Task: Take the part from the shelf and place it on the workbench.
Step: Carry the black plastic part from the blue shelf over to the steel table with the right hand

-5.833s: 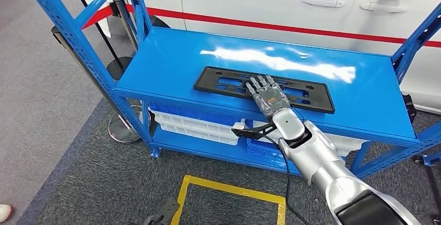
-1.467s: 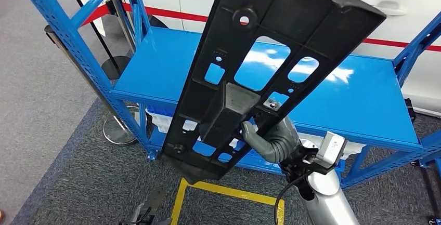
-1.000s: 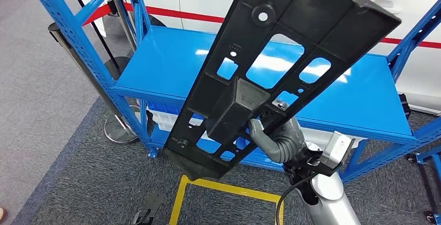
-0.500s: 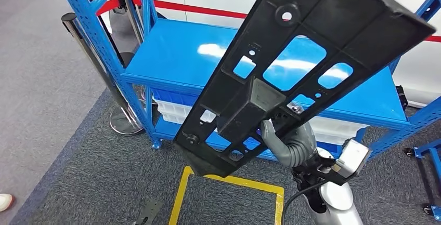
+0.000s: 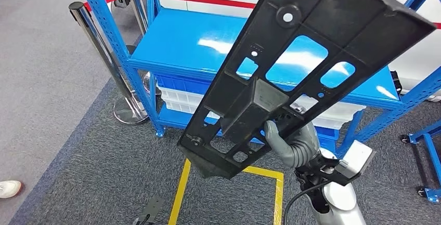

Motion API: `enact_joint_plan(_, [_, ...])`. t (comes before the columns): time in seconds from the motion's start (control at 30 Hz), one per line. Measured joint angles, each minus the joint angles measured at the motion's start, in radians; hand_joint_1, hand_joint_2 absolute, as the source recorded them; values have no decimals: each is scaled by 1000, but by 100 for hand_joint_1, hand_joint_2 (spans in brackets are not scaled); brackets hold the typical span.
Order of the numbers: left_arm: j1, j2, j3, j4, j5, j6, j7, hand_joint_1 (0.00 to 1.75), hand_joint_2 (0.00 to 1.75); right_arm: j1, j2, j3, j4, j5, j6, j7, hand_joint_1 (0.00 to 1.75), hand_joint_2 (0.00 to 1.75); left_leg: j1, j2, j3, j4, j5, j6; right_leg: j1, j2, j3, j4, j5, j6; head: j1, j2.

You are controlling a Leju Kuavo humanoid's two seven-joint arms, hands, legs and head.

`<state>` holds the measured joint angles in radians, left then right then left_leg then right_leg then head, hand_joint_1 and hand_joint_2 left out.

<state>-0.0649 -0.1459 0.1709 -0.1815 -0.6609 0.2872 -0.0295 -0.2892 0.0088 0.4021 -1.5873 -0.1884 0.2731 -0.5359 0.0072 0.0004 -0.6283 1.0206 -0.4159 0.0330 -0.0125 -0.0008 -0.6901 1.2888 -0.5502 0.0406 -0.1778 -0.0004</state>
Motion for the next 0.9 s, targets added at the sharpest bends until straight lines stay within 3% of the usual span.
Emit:
enact_joint_plan(0.07, [-5, -4, 0, 0, 1, 3, -1, 0, 175, -4, -1, 0, 0, -2, 7, -4, 175, 175, 0, -2, -26, -1, 28, -18, 5, 0, 130, -177, 32, -23, 0, 0])
enact_joint_plan(0.1, [-6, -6, 0, 1, 1, 5, -1, 0, 175, -6, -1, 0, 0, -3, 11, -7, 175, 175, 0, -3, -41, 9, 21, -30, 7, -1, 181, -263, 48, -40, 0, 0])
enact_joint_plan(0.13, [-6, -7, 0, 1, 1, 6, 0, 0, 175, -8, -1, 0, 1, -4, 14, -8, 175, 175, 2, -4, -54, 34, -7, -42, 9, -3, 195, -309, 52, -55, 0, 0])
enact_joint_plan(0.17, [-4, -7, 0, 1, 0, 7, 2, 0, 175, -8, -2, 0, 1, -5, 15, -9, 175, 175, 3, -4, -69, 81, -57, -49, 7, -5, 178, -311, 70, -65, -1, 0])
enact_joint_plan(0.2, [-4, -7, 0, 1, -2, 7, 3, 0, 175, -7, -2, 0, 1, -5, 16, -10, 175, 175, 4, -4, -82, 144, -110, -52, 8, -6, 161, -309, 82, -69, -1, 0])
enact_joint_plan(0.23, [-4, -6, 0, 1, -4, 6, 4, 0, 175, -6, -3, 0, 1, -6, 16, -11, 175, 175, 5, -3, -93, 209, -144, -55, 9, -6, 144, -306, 93, -70, -1, 0])
enact_joint_plan(0.27, [-4, -6, 0, 1, -6, 6, 6, 0, 175, -5, -4, 0, 2, -6, 16, -12, 175, 175, 5, -3, -95, 261, -151, -58, 10, -7, 125, -301, 104, -69, -1, 0])
enact_joint_plan(0.33, [-3, -6, 0, 1, -8, 5, 8, 0, 175, -1, -5, 0, 2, -6, 16, -15, 175, 175, 5, -3, -59, 278, -103, -59, 11, -8, 86, -287, 124, -66, -1, 0])
enact_joint_plan(0.37, [-3, -5, 0, 1, -9, 5, 8, 0, 175, 0, -6, 0, 1, -6, 16, -16, 175, 175, 5, -3, -14, 234, -76, -57, 10, -8, 67, -278, 132, -64, -1, 0])
enact_joint_plan(0.4, [-4, -5, 0, 1, -10, 5, 9, 0, 175, 0, -7, 0, 1, -6, 16, -16, 175, 175, 4, -3, 41, 164, -73, -54, 11, -8, 52, -270, 138, -60, -1, 0])
enact_joint_plan(0.47, [-7, -4, 0, 2, -11, 4, 9, 0, 175, 1, -7, 0, 0, -6, 16, -17, 175, 175, 0, -5, 130, 29, -102, -45, 13, -8, 36, -259, 152, -51, -1, 0])
enact_joint_plan(0.5, [-7, -3, 0, 2, -11, 4, 9, 0, 175, 1, -8, 0, 0, -7, 16, -18, 175, 175, -3, -6, 148, -4, -117, -40, 13, -9, 32, -258, 160, -45, -1, 0])
enact_joint_plan(0.57, [-6, -3, 0, 2, -12, 3, 9, 0, 175, 2, -9, -1, 0, -7, 16, -19, 175, 175, -3, -4, 138, -16, -104, -28, 12, -8, 26, -259, 173, -33, 0, 0])
enact_joint_plan(0.6, [-5, -3, 0, 2, -12, 2, 10, 0, 175, 3, -10, -1, 0, -7, 16, -19, 175, 175, -1, -2, 130, -18, -93, -20, 10, -6, 19, -251, 159, -27, 0, 0])
enact_joint_plan(0.63, [-5, -3, 0, 2, -12, 2, 10, 0, 175, 4, -12, -2, 0, -7, 16, -19, 175, 175, 1, 1, 119, -20, -80, -12, 9, -4, 10, -228, 126, -21, 0, 0])
enact_joint_plan(0.67, [-5, -4, 0, 3, -12, 2, 11, 0, 175, 5, -14, -2, 0, -7, 16, -19, 175, 175, 3, 3, 106, -20, -67, -6, 7, -2, -2, -186, 75, -15, 0, 0])
enact_joint_plan(0.73, [-5, -3, 0, 3, -12, 1, 11, 0, 175, 6, -17, -4, 0, -7, 16, -19, 175, 175, 3, 4, 73, -19, -41, -1, 4, -2, -25, -66, -20, -6, 0, 0])
enact_joint_plan(0.77, [-4, -3, 0, 3, -13, 1, 11, 0, 175, 7, -19, -5, 0, -7, 15, -19, 175, 175, 3, 4, 54, -17, -28, -2, 2, -2, -30, -12, -36, -2, 0, 0])
enact_joint_plan(0.8, [-4, -3, 0, 3, -13, 0, 10, 0, 175, 8, -20, -6, 0, -7, 15, -19, 175, 175, 3, 5, 36, -14, -16, -4, 0, -2, -24, 18, -26, 0, 0, 0])
enact_joint_plan(0.83, [-4, -3, 0, 3, -14, -1, 9, 0, 175, 9, -21, -7, 0, -7, 15, -19, 175, 175, 3, 5, 18, -11, -5, -6, -2, -2, -4, 19, 2, 1, 0, 0])
enact_joint_plan(0.87, [-4, -3, 0, 3, -14, -1, 8, 0, 175, 9, -22, -7, 0, -7, 15, -19, 175, 175, 3, 5, 1, -7, 5, -9, -3, -2, 34, -16, 33, 1, 0, 0])
enact_joint_plan(0.9, [-5, -4, 0, 3, -15, -2, 7, 0, 175, 9, -22, -7, -2, -7, 15, -19, 175, 175, 3, 5, -12, -3, 14, -13, -4, -1, 87, -78, 47, -2, 0, 0])
